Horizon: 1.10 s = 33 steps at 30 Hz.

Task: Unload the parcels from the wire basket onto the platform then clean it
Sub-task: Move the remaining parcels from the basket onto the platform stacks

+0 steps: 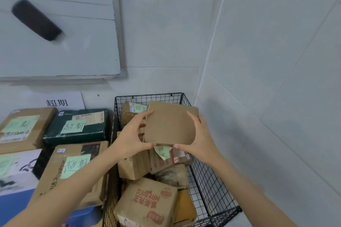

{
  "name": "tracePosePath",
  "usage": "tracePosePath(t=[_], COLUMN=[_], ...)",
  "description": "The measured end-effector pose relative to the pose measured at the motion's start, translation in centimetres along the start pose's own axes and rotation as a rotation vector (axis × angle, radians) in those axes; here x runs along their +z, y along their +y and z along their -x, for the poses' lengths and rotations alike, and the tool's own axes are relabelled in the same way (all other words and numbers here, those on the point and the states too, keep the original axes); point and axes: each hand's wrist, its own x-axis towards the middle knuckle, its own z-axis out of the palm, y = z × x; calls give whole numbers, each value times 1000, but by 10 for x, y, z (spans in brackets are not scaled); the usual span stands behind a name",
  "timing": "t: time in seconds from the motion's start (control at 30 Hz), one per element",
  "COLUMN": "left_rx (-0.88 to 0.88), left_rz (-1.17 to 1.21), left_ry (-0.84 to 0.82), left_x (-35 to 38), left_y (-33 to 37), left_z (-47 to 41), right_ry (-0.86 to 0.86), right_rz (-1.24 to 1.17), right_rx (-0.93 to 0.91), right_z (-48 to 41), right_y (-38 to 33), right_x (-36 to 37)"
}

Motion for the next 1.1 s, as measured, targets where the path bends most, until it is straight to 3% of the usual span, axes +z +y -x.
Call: tracePosePath(t=[0.2, 0.43, 1.1], left_rx=[57, 34, 57], left_rz=[170, 157, 265], left_ry=[200, 357, 403], left_x=[-30, -50, -86], left_y=[31, 54, 74], left_z=[-7, -6, 10], right_ry=[111, 188, 173], right_rz=[-168, -386, -527], right_rx=[-90, -102, -130], right_z=[-15, -33, -29], right_y=[-41, -73, -108], right_x=[-13, -24, -40])
